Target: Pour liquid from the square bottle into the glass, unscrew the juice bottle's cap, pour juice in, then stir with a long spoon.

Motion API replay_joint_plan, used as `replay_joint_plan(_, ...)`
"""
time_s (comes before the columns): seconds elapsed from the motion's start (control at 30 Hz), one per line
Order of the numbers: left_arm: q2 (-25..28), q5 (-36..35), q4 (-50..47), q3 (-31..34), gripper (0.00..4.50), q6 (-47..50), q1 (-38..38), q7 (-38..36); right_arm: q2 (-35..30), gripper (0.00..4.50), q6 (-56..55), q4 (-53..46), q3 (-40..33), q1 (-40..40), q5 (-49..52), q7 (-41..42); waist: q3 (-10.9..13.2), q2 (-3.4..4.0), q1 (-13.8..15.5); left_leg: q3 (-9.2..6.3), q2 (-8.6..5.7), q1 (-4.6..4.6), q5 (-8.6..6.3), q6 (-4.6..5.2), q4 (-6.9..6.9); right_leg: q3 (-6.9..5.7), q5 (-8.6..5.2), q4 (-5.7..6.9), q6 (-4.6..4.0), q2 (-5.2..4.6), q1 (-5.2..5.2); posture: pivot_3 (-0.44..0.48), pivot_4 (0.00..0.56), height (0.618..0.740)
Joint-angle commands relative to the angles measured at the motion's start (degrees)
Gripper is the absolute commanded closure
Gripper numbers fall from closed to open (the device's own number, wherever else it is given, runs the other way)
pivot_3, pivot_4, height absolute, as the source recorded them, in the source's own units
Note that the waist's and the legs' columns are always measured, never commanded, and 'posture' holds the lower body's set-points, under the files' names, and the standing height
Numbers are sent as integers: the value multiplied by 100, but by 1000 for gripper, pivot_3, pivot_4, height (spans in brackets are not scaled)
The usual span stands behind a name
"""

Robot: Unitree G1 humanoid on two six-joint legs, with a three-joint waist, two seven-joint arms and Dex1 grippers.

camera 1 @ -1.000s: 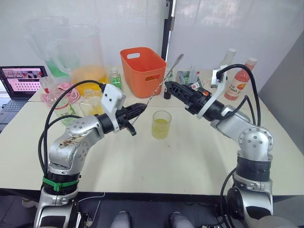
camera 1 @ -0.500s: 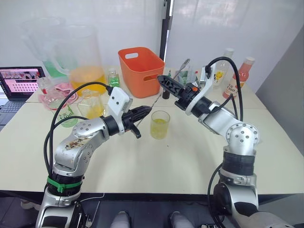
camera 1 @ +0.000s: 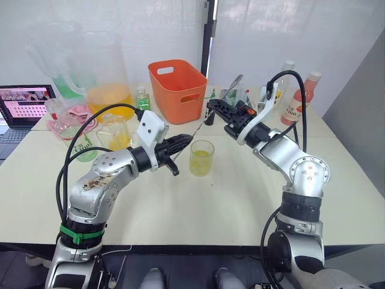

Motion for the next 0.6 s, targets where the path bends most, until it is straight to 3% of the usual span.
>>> replay_joint_plan(0.03,48,24,-158,-5,4500,-115,-7,-44,-82,4484,-14,-145,-25,-95,186,57,0,0,0,0,0,0,0,0,0,0,0,0,0,0,0,0,150,703)
replay_joint_plan(0.17,45,-17,-134,94,4500,-19,18,28,-145,4484,-30,-131,-44,-126,204,91,0,0,1,0,0,-1,0,0,0,0,0,-1,0,0,0,0,150,703)
replay_joint_plan(0.4,520,-689,-112,992,2273,-125,359,-570,-441,4500,-204,144,-292,-535,317,171,3,5,-33,0,1,-12,0,0,-3,-1,0,-2,-2,1,-14,0,150,703)
replay_joint_plan(0.6,1175,-1153,-118,1615,237,64,680,-985,-944,4500,-318,563,-262,-1097,-41,824,7,10,-20,1,1,-17,0,0,-6,-2,-2,-13,-2,-2,-15,0,150,703)
